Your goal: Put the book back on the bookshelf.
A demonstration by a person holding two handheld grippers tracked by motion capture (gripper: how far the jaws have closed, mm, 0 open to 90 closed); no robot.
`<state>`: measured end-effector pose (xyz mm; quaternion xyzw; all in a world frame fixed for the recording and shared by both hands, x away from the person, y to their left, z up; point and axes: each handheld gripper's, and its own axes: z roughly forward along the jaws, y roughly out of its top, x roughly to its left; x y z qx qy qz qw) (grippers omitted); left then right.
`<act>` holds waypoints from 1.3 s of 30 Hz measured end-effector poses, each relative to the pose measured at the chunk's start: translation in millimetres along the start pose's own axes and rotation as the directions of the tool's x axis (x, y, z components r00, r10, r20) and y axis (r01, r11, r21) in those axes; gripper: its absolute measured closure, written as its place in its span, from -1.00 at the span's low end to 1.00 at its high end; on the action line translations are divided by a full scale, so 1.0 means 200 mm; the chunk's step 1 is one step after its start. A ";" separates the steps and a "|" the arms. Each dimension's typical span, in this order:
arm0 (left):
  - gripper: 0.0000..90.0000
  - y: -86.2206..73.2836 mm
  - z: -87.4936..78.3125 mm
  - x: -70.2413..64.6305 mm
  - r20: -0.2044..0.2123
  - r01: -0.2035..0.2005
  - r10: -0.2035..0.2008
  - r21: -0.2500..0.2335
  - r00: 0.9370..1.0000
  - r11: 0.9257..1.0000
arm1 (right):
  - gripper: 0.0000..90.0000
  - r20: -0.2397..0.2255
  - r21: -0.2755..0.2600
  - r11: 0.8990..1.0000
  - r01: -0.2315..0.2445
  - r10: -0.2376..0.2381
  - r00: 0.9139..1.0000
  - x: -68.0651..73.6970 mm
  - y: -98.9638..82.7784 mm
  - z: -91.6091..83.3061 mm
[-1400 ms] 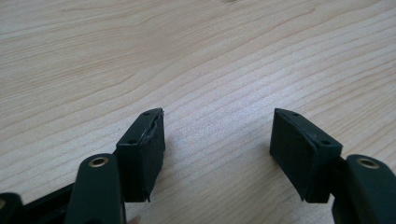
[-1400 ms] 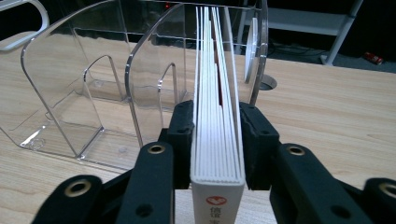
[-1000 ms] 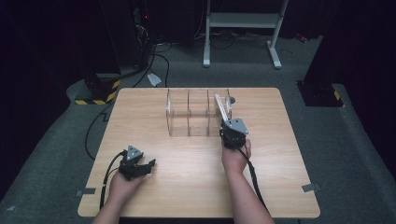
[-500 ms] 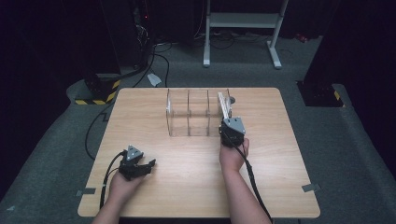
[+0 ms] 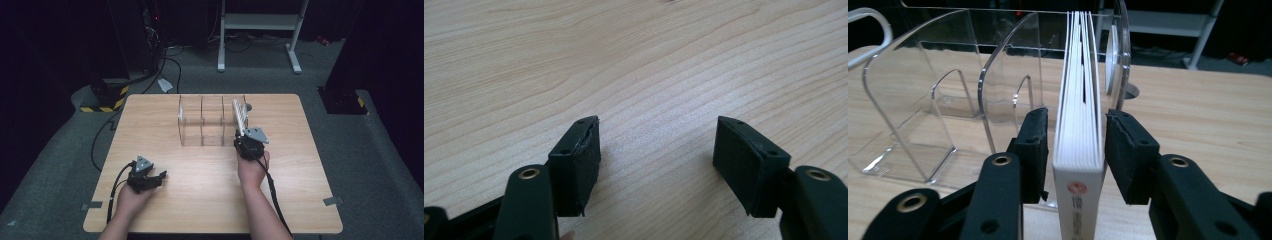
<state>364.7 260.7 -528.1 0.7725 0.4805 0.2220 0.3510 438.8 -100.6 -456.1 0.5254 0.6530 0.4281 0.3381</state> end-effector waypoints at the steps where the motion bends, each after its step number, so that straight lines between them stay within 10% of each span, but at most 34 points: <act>1: -0.21 0.00 0.00 0.00 0.001 -0.002 0.002 0.002 1.000 1.000 | 0.35 -0.013 0.006 1.000 -0.009 0.009 1.000 -0.01 -0.01 -0.01; 9: -0.20 0.00 0.00 0.00 0.003 0.002 -0.002 0.002 1.000 1.000 | 0.48 -0.077 0.029 0.999 -0.027 0.029 0.997 -0.06 -0.04 -0.09; 39: -0.20 0.00 0.00 0.00 0.003 -0.006 0.006 0.002 1.000 1.000 | 0.58 -0.040 0.036 0.997 -0.069 0.070 0.997 -0.04 -0.05 -0.09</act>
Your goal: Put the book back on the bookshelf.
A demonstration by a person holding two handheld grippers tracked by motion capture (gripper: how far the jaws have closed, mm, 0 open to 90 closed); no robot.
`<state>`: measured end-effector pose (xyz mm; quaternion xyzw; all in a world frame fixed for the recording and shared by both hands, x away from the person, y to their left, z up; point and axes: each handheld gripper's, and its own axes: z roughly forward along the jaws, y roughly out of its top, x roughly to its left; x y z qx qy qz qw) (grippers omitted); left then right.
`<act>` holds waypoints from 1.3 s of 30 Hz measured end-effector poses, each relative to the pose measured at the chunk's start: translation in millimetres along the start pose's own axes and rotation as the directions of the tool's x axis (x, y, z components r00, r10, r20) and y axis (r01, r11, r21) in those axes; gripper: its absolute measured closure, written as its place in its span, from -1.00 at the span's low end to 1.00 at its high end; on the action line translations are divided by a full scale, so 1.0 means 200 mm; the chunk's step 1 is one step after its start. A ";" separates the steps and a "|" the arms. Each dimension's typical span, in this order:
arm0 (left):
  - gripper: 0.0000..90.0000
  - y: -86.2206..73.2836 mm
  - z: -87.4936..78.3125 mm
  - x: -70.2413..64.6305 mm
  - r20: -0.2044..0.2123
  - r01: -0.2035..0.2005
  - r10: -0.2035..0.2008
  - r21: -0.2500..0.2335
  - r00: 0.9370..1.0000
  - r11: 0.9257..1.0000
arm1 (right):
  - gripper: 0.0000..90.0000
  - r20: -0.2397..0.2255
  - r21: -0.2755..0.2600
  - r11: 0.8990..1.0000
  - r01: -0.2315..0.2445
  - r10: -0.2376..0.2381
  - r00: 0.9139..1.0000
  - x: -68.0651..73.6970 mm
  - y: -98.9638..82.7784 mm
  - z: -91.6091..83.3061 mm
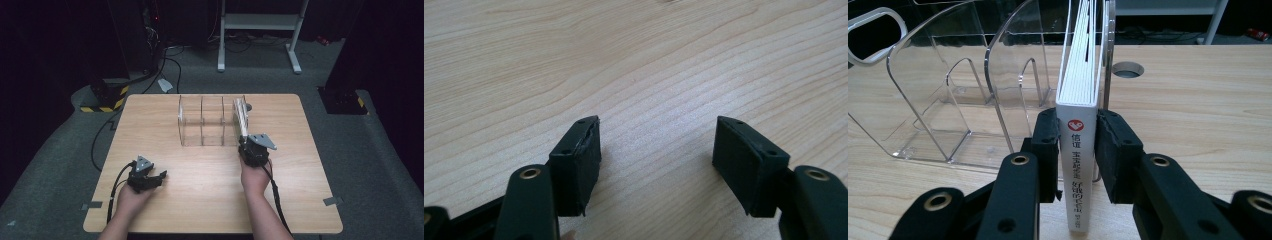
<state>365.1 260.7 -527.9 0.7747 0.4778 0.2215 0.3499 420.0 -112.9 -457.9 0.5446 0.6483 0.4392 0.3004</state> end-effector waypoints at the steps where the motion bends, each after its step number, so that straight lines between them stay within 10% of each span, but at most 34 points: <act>1: -0.20 0.00 0.00 0.00 0.001 0.000 0.000 0.000 1.000 1.000 | 0.58 0.000 -0.001 1.000 -0.003 0.003 1.000 0.00 0.00 0.00; 39: -0.20 0.00 0.00 0.00 0.003 -0.006 0.006 0.000 1.000 1.000 | 0.56 0.009 -0.016 1.000 0.013 -0.013 1.000 0.00 0.02 0.03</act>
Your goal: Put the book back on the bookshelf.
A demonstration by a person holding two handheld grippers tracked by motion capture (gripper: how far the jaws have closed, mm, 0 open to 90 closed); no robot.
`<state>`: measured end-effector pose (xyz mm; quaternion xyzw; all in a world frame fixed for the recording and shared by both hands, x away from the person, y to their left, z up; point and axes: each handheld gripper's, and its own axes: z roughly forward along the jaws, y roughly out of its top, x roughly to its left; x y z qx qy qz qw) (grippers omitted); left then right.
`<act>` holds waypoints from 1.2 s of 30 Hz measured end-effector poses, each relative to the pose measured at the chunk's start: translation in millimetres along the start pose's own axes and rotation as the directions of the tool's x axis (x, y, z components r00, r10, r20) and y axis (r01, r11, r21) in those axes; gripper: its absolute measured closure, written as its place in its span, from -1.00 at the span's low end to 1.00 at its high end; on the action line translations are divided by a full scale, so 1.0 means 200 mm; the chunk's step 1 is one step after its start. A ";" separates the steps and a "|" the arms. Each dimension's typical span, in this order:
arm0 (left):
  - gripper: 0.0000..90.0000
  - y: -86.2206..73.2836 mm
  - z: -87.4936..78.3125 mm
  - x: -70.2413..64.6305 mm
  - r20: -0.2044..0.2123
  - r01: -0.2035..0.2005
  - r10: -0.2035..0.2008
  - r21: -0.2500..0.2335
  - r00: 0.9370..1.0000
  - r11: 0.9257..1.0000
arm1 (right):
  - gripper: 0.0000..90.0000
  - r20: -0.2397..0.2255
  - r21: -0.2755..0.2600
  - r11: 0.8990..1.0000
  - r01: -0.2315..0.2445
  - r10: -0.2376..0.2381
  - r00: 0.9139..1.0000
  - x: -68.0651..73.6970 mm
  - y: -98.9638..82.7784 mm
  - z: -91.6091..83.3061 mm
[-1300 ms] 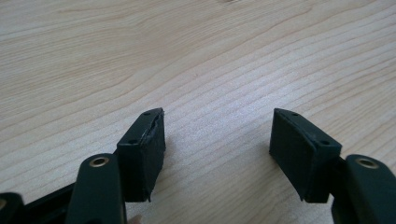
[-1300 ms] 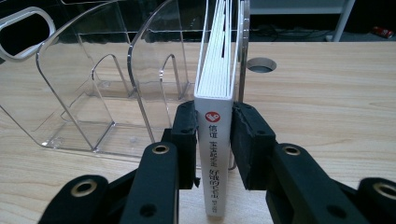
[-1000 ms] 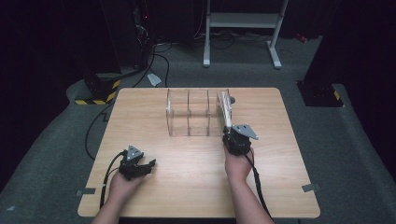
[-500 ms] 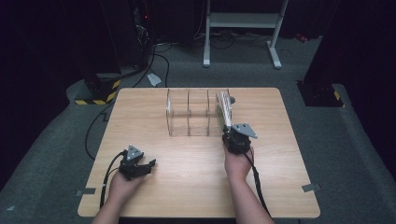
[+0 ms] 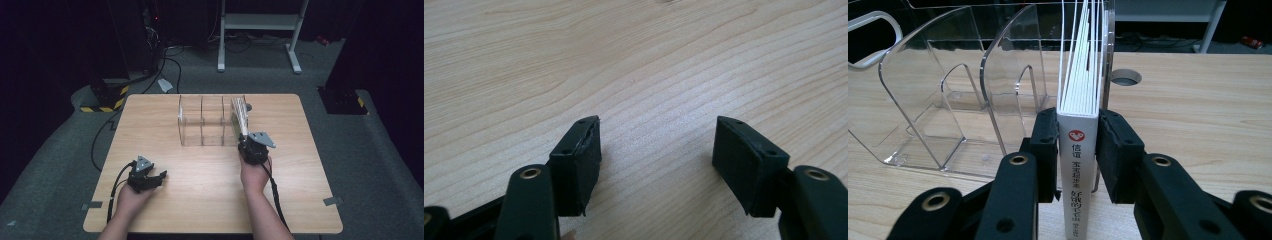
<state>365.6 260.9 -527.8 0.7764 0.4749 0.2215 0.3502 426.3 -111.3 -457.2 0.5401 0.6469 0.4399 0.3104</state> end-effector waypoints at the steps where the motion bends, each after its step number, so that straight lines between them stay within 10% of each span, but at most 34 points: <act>1: -0.20 0.00 0.00 0.00 0.000 0.000 0.000 0.000 1.000 1.000 | 0.56 0.000 0.001 1.000 -0.002 0.002 1.000 0.00 0.00 0.00; 36: -0.20 -0.01 -0.01 0.00 -0.004 0.009 -0.009 -0.001 1.000 1.000 | -0.12 -0.102 -0.014 0.998 0.059 -0.060 0.993 -0.02 0.05 -0.04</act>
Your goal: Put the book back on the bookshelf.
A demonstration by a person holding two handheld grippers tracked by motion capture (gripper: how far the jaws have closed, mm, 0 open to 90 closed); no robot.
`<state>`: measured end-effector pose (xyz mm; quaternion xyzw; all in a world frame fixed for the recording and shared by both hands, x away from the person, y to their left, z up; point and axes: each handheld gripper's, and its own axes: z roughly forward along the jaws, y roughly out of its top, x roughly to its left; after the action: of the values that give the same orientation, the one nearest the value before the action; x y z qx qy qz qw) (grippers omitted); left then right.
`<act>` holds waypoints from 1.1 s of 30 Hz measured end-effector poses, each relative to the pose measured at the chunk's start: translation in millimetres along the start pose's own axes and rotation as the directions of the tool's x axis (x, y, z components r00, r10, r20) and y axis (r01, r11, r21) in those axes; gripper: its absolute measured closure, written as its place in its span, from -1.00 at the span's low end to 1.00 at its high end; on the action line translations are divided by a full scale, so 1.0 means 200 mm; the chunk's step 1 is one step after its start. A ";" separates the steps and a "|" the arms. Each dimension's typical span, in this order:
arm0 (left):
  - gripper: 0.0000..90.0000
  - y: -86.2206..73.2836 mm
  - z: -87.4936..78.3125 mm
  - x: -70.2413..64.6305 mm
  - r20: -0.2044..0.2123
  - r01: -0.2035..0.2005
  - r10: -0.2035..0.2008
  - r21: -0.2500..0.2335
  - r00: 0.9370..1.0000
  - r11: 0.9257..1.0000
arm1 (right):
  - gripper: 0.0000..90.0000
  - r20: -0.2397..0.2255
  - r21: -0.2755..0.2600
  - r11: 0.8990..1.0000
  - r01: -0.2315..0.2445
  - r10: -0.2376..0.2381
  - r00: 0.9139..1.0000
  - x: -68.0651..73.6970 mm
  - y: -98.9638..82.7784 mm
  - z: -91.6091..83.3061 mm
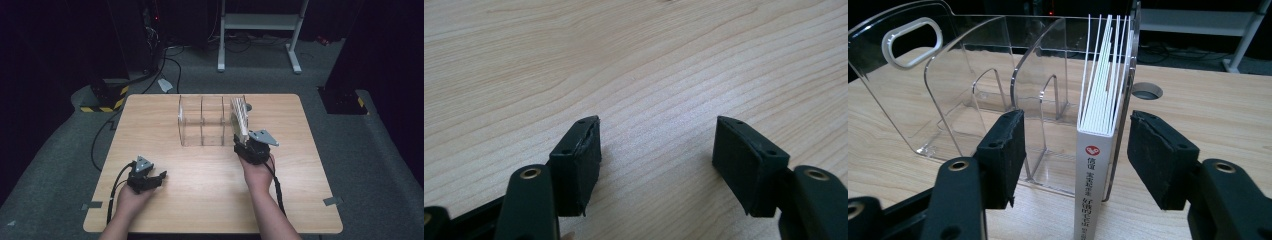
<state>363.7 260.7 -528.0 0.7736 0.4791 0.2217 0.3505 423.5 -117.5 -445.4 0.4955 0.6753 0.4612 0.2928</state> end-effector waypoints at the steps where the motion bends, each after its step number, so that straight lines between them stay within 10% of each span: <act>1: -0.20 0.00 0.00 0.00 0.000 0.000 0.000 0.000 1.000 1.000 | -0.14 -0.007 -0.007 1.000 0.002 -0.002 1.000 -0.01 0.00 0.00; 21: -0.21 0.00 0.00 0.00 0.003 0.000 0.000 0.002 1.000 1.000 | -0.31 -0.008 -0.013 0.999 0.034 -0.034 0.999 -0.19 -0.06 -0.20; 33: -0.22 0.01 0.01 0.00 0.001 -0.005 0.005 0.003 1.000 1.000 | -0.42 0.063 0.120 0.993 0.008 -0.015 0.998 -0.44 -0.28 -0.27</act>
<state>365.4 260.4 -527.9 0.7754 0.4772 0.2216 0.3492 384.4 -223.5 -479.4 0.5227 0.6948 0.4022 0.2868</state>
